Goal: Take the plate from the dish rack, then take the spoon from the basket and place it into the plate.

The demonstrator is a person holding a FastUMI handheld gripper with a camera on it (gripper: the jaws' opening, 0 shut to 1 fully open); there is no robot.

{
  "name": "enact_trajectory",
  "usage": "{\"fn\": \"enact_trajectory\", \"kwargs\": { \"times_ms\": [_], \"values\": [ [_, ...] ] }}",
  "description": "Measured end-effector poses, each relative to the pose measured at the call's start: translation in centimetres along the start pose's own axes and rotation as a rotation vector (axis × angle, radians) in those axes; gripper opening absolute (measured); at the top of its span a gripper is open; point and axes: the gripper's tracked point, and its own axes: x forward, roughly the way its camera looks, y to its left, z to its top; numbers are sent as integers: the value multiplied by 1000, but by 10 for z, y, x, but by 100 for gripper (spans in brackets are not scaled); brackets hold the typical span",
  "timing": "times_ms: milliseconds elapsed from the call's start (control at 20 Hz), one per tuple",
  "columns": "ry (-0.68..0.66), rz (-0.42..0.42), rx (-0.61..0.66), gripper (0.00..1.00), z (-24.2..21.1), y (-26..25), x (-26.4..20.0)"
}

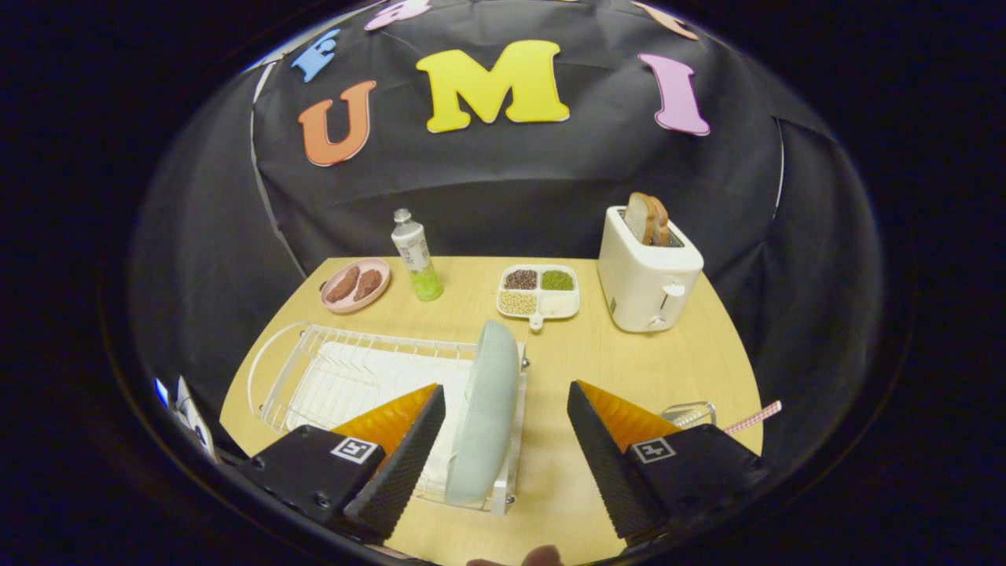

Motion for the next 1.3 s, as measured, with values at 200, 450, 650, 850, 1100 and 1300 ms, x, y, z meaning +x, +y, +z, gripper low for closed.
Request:
{"fn": "enact_trajectory", "kwargs": {
  "times_ms": [200,450,650,850,1100,1300],
  "values": [
    [71,-13,39,92,0,6,27],
    [149,-41,76,77,-11,17,38],
    [184,-112,86,43,-16,18,32],
    [202,-167,100,40,-12,16,18],
    [202,-228,84,40,-5,9,-2],
    [123,-177,56,34,11,24,-32]
  ]
}}
